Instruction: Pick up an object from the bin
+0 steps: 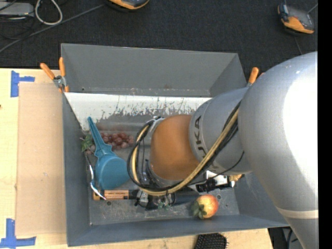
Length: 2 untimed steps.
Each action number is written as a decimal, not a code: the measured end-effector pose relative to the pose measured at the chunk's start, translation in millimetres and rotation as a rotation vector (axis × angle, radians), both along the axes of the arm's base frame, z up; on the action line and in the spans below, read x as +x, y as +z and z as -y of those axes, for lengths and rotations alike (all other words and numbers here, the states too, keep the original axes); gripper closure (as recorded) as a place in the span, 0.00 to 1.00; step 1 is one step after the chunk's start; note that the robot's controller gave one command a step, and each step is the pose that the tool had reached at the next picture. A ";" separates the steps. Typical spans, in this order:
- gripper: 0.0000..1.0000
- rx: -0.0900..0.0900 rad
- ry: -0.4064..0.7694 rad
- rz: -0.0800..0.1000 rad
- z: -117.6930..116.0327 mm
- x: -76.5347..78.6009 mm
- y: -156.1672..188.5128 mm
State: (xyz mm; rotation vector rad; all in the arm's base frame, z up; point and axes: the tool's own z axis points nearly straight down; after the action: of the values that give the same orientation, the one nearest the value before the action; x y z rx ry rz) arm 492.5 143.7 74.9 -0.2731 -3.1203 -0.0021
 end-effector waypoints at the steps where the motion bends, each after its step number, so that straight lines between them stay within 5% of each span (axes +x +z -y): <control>1: 1.00 0.000 -0.001 0.000 0.0 0.0 0.0; 2: 1.00 -0.003 -0.023 -0.008 9.6 1.4 53.7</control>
Offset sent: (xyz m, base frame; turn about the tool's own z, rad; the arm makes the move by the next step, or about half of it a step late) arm 0.0053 -0.0130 0.0802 0.0300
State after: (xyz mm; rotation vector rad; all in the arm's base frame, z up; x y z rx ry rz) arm 493.9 134.1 128.6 -0.3082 -3.1095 0.0035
